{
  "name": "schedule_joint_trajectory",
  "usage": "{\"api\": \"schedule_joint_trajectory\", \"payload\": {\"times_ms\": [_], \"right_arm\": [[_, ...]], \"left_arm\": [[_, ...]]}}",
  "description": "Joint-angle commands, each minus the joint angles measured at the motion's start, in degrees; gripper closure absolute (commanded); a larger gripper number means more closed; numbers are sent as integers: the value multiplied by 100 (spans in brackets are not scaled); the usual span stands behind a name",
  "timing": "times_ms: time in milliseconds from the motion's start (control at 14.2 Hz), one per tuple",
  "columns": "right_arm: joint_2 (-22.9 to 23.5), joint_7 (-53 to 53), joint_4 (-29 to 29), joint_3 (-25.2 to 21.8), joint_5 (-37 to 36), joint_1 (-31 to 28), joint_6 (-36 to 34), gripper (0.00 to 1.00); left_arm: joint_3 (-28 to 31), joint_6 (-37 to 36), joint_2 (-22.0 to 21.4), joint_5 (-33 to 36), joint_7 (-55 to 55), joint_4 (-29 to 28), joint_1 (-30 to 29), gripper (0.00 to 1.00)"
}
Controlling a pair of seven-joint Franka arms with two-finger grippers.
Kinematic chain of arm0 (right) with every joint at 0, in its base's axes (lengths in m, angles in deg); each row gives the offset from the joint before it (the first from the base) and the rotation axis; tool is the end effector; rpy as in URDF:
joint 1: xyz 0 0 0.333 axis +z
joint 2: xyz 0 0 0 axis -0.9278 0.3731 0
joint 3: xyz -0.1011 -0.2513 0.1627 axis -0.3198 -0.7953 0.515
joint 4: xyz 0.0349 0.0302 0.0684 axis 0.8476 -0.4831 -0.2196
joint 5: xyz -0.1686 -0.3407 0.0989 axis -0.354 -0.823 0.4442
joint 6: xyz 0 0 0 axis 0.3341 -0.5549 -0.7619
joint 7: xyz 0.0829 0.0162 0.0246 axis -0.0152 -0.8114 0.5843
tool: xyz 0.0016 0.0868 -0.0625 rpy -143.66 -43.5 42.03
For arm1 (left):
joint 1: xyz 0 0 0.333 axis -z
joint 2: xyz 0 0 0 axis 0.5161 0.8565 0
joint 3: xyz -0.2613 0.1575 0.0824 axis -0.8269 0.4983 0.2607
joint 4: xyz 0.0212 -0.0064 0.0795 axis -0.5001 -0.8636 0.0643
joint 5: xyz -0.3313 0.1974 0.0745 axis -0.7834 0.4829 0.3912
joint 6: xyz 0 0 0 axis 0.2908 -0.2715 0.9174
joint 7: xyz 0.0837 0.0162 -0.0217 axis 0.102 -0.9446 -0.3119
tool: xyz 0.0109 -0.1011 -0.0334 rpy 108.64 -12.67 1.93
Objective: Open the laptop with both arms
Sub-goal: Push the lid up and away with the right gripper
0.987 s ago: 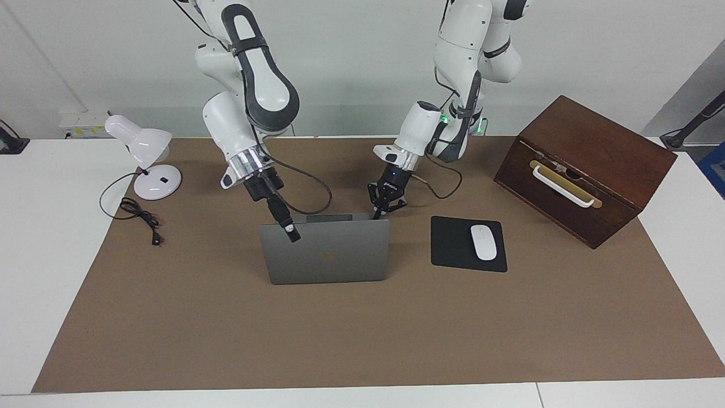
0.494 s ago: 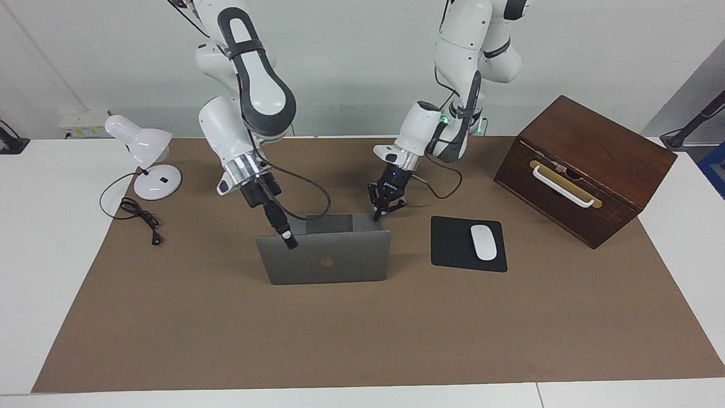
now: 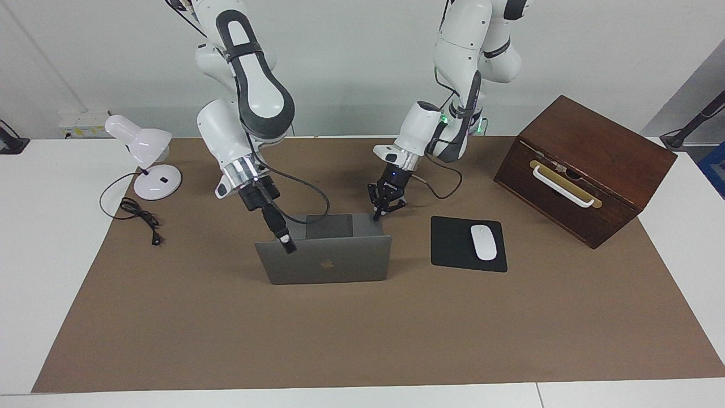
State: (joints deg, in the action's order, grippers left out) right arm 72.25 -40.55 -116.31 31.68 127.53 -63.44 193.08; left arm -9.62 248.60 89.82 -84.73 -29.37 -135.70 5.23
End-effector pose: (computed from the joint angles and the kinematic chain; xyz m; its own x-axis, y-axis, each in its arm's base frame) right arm 0.6027 0.1498 0.4108 0.4965 -0.8634 -0.0895 -0.5240 -0.2159 -0.8239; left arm 0.3865 -0.3402 0.2676 0.6157 -0.4358 0.6564 -0.6170 -0.7849 0.0576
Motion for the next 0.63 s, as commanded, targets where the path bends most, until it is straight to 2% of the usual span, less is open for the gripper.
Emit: {"api": "schedule_joint_trajectory", "payload": {"times_ms": [0,564], "right_arm": [[291,162,342,39,-111,-87,59,0],[468,144,588,39,-172,-122,50,0]], "left_arm": [[8,82,265,140,34,117,-45,100],[0,99,273,140,25,126,-45,100]]}}
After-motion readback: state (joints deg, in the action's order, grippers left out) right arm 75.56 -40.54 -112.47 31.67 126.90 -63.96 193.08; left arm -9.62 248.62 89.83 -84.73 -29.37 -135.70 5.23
